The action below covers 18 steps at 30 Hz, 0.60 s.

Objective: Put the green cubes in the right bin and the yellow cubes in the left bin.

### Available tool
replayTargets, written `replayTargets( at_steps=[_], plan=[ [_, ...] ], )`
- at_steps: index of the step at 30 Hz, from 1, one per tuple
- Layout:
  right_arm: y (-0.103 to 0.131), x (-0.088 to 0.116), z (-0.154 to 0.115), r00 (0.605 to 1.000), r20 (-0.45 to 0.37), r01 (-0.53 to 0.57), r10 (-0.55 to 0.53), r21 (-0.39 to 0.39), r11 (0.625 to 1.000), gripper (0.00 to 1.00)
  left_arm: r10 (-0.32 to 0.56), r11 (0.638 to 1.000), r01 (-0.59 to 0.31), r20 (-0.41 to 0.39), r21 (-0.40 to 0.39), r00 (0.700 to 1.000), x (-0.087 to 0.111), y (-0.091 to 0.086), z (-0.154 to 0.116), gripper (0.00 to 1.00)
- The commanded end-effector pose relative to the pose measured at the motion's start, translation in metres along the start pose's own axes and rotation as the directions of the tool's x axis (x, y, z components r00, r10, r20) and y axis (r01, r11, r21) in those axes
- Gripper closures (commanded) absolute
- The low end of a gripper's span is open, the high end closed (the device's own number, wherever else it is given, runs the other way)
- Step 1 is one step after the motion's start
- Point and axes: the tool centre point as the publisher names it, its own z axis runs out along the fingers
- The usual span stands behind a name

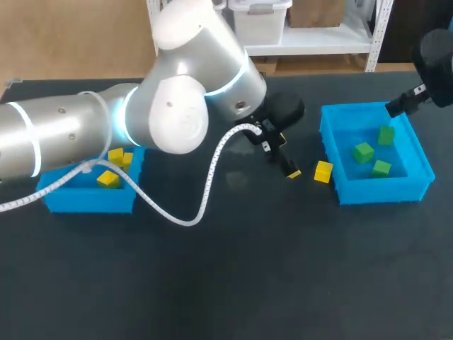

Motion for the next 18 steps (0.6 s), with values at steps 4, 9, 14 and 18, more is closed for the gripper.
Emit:
replayTargets(
  at_steps=[4,9,14,18],
  plan=[
    [0.001,0.002,0.0,1.0,0.009,-0.002,0.002,0.008,1.0,0.0,0.007,1.0,-0.007,0.008,0.007,1.0,-0.016,0.002,0.008,0.0],
    [0.001,0.002,0.0,1.0,0.009,-0.002,0.002,0.008,1.0,0.0,0.013,1.0,-0.013,0.009,-0.015,1.0,-0.021,0.001,0.014,0.0],
    [0.001,0.002,0.0,1.0,0.009,-0.002,0.002,0.008,1.0,0.0,0.022,1.0,-0.022,-0.003,-0.005,1.0,-0.024,-0.003,0.019,0.0],
    [0.001,0.002,0.0,1.0,0.009,-0.002,0.002,0.008,1.0,0.0,0.024,1.0,-0.024,-0.008,0.001,1.0,-0.024,-0.006,0.02,0.0]
  ],
)
